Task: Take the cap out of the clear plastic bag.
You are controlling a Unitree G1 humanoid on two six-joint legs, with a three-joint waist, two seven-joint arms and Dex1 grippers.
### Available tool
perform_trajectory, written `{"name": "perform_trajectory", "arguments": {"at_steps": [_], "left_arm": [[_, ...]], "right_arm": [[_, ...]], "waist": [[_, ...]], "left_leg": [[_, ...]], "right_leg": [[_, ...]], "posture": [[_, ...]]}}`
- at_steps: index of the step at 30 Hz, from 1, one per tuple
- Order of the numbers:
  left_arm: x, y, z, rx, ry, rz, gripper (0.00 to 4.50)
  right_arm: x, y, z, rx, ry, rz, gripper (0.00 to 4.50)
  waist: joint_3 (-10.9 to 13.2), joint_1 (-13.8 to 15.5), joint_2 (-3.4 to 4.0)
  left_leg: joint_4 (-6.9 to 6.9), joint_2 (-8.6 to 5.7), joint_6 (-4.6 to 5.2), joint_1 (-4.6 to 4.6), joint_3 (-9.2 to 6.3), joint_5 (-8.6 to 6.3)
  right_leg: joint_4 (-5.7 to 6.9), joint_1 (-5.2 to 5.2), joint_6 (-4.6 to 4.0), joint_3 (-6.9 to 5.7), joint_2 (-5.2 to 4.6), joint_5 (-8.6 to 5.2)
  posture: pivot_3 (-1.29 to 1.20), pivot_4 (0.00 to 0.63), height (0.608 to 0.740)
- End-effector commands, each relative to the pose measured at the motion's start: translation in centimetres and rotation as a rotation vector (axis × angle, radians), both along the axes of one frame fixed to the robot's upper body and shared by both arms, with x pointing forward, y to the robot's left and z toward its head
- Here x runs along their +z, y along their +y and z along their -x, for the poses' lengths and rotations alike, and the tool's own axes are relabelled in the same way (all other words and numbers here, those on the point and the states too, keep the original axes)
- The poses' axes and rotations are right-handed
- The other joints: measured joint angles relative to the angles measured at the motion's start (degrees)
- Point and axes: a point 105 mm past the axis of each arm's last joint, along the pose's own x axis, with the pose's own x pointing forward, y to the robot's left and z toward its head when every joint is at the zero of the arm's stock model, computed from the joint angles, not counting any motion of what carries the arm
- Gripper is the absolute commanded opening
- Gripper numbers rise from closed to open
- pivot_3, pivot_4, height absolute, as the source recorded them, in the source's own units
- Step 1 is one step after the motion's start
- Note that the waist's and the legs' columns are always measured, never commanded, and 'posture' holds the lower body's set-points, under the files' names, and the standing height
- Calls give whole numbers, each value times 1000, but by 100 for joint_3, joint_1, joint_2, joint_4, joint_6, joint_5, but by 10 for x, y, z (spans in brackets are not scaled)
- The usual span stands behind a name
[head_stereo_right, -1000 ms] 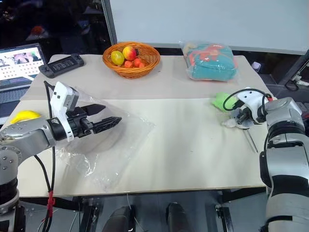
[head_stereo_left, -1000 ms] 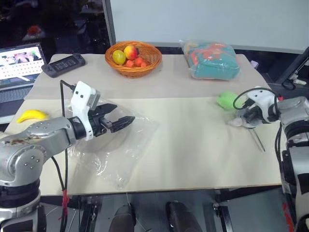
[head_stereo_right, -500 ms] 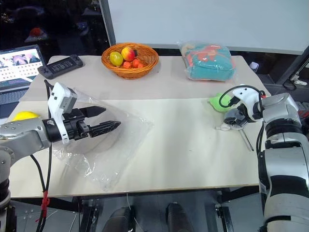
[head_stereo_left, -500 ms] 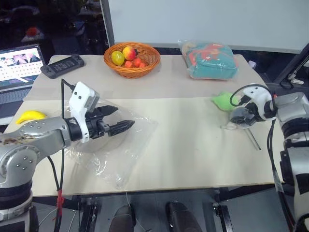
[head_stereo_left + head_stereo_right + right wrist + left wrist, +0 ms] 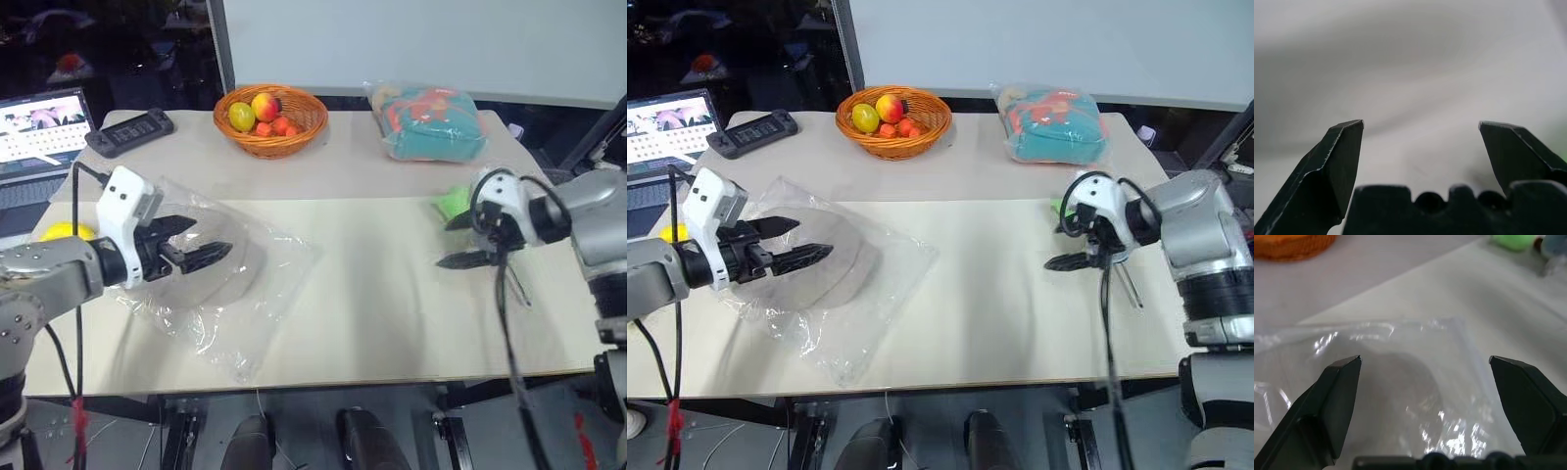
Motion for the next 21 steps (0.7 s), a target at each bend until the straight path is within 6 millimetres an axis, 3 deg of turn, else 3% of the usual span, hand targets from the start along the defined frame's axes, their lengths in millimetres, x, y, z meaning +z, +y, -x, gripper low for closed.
{"name": "perform_trajectory", "arguments": {"at_steps": [1, 4, 9, 14, 18, 21], "left_arm": [[3, -3, 5, -92, 12, -78, 4500], [0, 1, 2, -105, 37, -111, 4500], [-15, -8, 8, -189, 95, -174, 4500], [-12, 21, -6, 24, 68, -142, 4500], [-2, 59, -12, 308, 33, 251, 4500], [-12, 85, 9, 440, 56, 536, 4500]], "right_arm": [[-4, 22, 17, 34, 31, -91, 4477], [-16, 36, 32, 58, 95, -146, 4477], [-26, 54, 54, 100, 166, -229, 4477], [-29, 60, 53, 96, 170, -244, 4477], [-31, 68, 46, 124, 171, -255, 4477], [-35, 74, 41, 158, 182, -245, 4477]], "waist": [[0, 26, 0], [0, 78, 0], [0, 106, 0], [0, 89, -1], [0, 73, -1], [-3, 28, -10]], "left_leg": [[1, 0, -1, 0, 0, 0], [1, 0, -1, 0, 4, -1], [2, 2, -1, -1, 6, 0], [4, 6, 0, -3, 8, 0], [6, 7, 1, 2, 6, 0], [12, 10, 2, -1, -3, 1]], "right_leg": [[2, -1, -2, -1, 0, -1], [4, -5, -9, -1, -1, -5], [7, -7, -21, -2, -1, -12], [7, -9, -21, -2, -1, -12], [16, -8, -13, -5, 0, -7], [15, -7, -8, -9, 5, -3]], "posture": [[0, 150, 740], [0, 150, 740], [0, 150, 740], [0, 150, 740], [0, 150, 740], [0, 150, 740]]}}
